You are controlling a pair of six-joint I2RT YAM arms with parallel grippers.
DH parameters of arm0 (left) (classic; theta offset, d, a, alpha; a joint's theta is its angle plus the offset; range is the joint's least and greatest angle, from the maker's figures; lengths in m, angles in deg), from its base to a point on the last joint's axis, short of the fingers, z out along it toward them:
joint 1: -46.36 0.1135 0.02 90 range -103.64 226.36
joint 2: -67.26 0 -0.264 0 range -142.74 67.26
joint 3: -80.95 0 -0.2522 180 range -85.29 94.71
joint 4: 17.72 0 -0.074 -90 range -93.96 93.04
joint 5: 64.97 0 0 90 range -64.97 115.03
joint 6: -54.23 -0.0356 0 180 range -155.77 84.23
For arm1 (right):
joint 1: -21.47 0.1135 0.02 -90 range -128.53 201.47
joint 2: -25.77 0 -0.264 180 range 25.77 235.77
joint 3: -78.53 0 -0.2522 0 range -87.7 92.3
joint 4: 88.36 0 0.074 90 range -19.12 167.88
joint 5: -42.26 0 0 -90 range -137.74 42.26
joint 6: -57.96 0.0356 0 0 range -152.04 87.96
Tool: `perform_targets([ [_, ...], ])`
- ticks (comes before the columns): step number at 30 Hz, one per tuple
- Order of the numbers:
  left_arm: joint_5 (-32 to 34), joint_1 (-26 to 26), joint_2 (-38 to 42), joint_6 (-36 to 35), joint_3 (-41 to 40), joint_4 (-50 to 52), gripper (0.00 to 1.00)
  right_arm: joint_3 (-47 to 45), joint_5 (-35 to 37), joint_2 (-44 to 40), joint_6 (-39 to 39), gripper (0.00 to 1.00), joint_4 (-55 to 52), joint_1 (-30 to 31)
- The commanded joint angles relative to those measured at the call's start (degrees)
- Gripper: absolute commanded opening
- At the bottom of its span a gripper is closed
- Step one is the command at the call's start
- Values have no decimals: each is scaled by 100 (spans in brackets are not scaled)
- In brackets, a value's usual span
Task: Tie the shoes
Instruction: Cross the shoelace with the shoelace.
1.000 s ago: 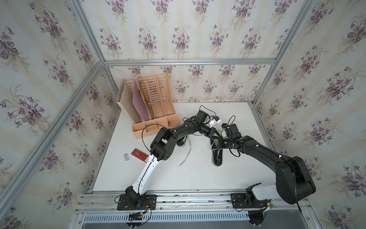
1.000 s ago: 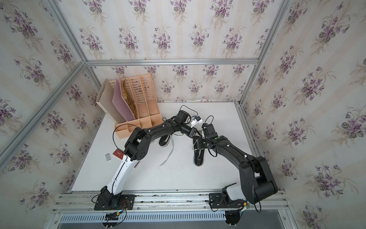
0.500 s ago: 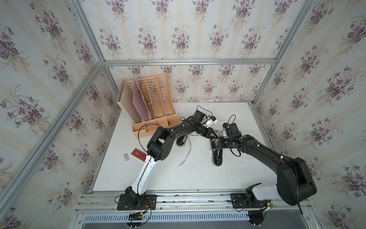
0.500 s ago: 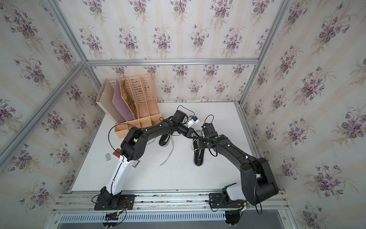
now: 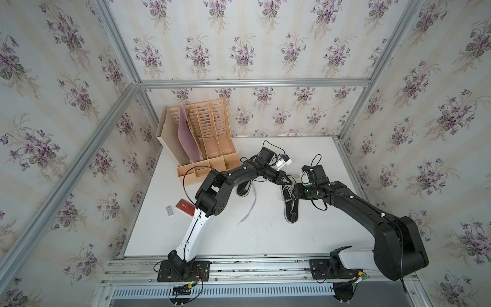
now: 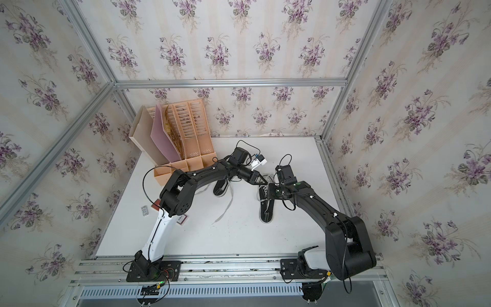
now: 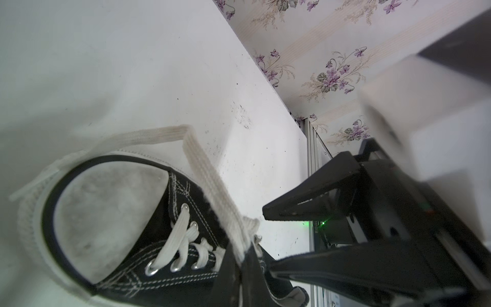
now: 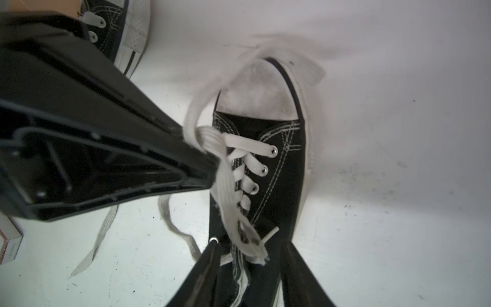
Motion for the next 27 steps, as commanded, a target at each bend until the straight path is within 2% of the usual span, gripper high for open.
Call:
perform_targets([
  [1, -54, -1, 44, 26, 15, -135, 1, -200, -448, -250, 428, 41, 306, -298],
  [6, -13, 1, 100, -71, -20, -44, 1, -623, -1393, -758, 1419, 41, 680, -1239],
  [9, -21, -1, 121, -107, -28, -9, 1, -875, -1865, -873, 2399, 36, 675, -1667],
  [13, -10, 2, 155, -137, -83, -30, 1, -1283, -2398, -978, 3824, 33, 1075, -1842],
  [16, -19, -1, 149, -172, -85, -13, 1, -1444, -2573, -981, 4520, 33, 1486, -1842],
  [23, -28, 7, 177, -229, -115, 11, 1, -1210, -3109, -84, 4785, 33, 1647, -1842],
  [27, -28, 7, 215, -261, -168, 18, 1, -1027, -3115, 186, 4690, 32, 1606, -1846],
])
